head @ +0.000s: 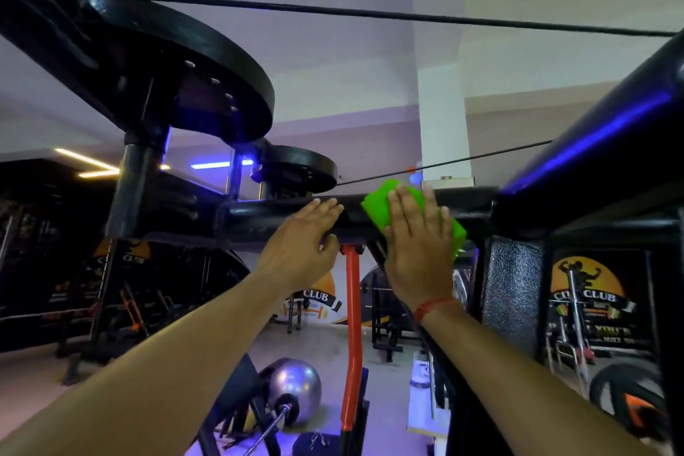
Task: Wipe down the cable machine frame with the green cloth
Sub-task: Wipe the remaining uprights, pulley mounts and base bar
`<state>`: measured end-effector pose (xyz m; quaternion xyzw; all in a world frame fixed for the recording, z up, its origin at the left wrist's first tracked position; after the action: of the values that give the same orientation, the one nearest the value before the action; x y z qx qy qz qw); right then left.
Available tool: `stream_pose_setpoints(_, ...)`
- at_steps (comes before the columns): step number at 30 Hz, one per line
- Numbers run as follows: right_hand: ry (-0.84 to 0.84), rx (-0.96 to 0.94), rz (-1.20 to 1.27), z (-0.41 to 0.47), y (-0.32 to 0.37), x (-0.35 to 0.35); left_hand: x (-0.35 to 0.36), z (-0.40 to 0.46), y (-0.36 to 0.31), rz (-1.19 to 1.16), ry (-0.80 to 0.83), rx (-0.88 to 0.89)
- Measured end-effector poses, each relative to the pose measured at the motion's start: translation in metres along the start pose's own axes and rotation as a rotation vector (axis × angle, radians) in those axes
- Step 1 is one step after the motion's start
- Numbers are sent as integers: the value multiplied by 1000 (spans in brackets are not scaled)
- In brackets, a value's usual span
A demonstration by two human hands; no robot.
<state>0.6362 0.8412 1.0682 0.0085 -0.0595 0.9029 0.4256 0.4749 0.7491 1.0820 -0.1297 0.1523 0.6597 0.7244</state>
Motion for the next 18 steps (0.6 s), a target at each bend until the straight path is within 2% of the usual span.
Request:
stream_pose_setpoints(3,123,-258,-42,11,32,18,-1,3,13,-13,-54,-28)
stream_pose_setpoints(5,143,-364,-87,10,28,18,-3,2,20,-22,-80,-37)
stream_pose_setpoints(7,79,-261,-85,9,11,9,-4,0,23,-23,-73,-29)
stream_pose_setpoints(10,-46,44,-60,5,2,1,-8,0,28,-3,-57,-8)
stream_pose_setpoints(12,-52,3,-61,7,24,11,-13,-1,34,6,-68,-10)
stream_pose_setpoints(15,45,-307,-59,15,51,23,-22,-5,51,-45,-103,-83)
stream_pose_setpoints(16,49,-349,-64,20,50,22,-24,-7,56,-64,-112,-101)
stream_pose_setpoints(18,1,-218,-52,28,33,14,-25,-11,61,-76,-111,-115)
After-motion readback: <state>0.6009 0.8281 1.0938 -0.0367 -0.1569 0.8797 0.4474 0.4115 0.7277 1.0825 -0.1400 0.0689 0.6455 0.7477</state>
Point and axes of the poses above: each hand's wrist, its own z-axis towards the middle knuckle, its own x-axis out of the palm, y = z × x, the point moved 6 cm from there along z, towards the middle knuckle, and after that the axes turned 4 degrees about -y, right-handed, at the moved point
